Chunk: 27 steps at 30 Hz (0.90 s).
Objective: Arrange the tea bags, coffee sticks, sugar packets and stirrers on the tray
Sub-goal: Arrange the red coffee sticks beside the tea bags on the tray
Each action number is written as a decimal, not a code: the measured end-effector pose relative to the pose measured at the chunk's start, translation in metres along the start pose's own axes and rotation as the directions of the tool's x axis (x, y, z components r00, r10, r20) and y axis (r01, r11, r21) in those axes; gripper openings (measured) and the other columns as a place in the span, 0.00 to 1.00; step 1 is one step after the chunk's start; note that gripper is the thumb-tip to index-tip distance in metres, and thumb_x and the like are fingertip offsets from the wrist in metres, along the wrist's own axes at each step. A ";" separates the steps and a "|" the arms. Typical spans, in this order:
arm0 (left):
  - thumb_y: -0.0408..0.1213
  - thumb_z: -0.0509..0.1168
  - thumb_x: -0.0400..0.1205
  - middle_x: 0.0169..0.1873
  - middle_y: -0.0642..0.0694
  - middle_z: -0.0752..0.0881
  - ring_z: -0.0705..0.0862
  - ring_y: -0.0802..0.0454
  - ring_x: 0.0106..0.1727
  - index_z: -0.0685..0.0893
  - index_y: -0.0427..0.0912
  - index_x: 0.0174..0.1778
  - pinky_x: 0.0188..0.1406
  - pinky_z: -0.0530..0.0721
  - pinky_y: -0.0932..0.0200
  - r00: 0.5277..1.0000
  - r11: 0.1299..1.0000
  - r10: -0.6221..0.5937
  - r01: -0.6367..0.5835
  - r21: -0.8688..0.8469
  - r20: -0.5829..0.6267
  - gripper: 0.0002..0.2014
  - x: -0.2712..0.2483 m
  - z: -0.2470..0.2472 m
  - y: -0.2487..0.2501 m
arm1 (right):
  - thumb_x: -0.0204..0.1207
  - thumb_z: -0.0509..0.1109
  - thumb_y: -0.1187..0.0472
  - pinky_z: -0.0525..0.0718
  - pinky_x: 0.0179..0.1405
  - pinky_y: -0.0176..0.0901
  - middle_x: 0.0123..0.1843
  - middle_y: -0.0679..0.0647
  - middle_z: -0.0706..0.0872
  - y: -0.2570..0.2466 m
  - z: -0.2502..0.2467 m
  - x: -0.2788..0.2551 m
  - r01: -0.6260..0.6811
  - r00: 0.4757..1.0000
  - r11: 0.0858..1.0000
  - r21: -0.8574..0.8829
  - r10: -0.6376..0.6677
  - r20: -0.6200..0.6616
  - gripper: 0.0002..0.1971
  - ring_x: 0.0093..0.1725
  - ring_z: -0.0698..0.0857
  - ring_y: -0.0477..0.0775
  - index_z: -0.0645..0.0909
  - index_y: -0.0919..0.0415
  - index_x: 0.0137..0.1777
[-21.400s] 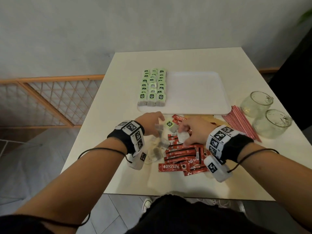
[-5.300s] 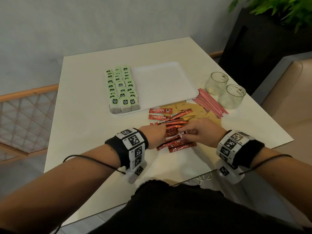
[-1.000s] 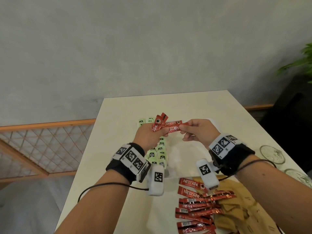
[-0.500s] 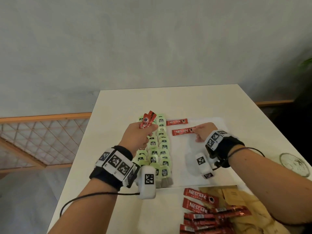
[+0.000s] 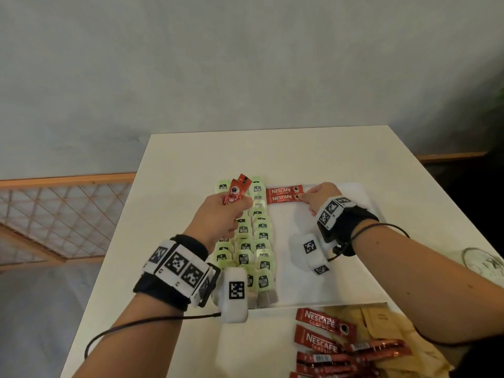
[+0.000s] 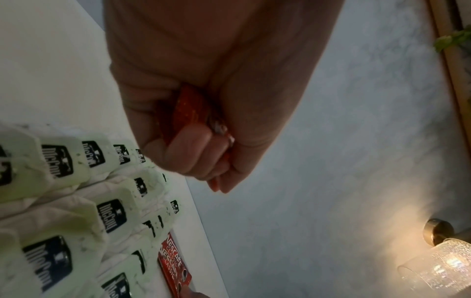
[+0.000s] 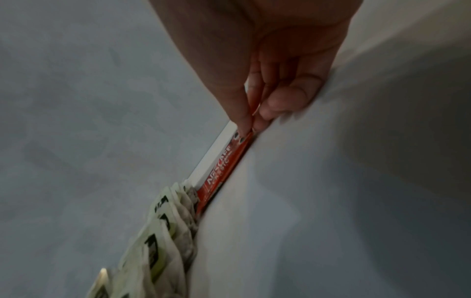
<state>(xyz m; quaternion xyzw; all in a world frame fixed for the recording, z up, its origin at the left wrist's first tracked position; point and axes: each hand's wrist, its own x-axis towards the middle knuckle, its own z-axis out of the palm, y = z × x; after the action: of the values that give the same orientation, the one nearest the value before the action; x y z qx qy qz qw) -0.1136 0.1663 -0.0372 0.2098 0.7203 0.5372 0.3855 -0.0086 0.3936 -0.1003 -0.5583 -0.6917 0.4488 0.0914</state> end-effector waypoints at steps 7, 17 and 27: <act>0.39 0.66 0.85 0.35 0.44 0.87 0.83 0.51 0.28 0.84 0.36 0.57 0.25 0.84 0.60 0.998 0.992 -0.020 0.027 -0.121 0.054 0.10 -0.012 0.003 0.000 | 0.72 0.78 0.51 0.84 0.48 0.51 0.36 0.59 0.87 -0.009 -0.004 -0.011 -0.021 0.999 0.995 0.097 0.016 0.051 0.14 0.34 0.81 0.58 0.80 0.59 0.36; 0.47 0.63 0.87 0.42 0.42 0.93 0.78 0.56 0.23 0.87 0.43 0.59 0.19 0.74 0.66 0.972 0.996 -0.052 0.032 0.087 0.229 0.14 -0.043 0.025 0.006 | 0.77 0.73 0.49 0.75 0.28 0.37 0.30 0.49 0.81 -0.009 -0.030 -0.123 0.215 0.873 0.895 0.391 -0.356 0.334 0.12 0.24 0.74 0.48 0.90 0.56 0.50; 0.43 0.61 0.88 0.45 0.38 0.92 0.87 0.52 0.29 0.86 0.35 0.57 0.25 0.85 0.62 0.994 0.999 -0.012 0.018 -0.049 0.106 0.15 -0.082 0.032 0.014 | 0.79 0.72 0.63 0.85 0.34 0.40 0.34 0.57 0.89 0.013 -0.052 -0.177 0.226 0.917 0.798 0.559 -0.367 0.154 0.05 0.23 0.78 0.49 0.86 0.65 0.46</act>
<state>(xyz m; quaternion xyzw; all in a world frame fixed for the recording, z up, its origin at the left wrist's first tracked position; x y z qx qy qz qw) -0.0402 0.1317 -0.0016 0.2229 0.6868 0.5402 0.4322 0.0963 0.2693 -0.0134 -0.3325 -0.6259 0.6696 0.2218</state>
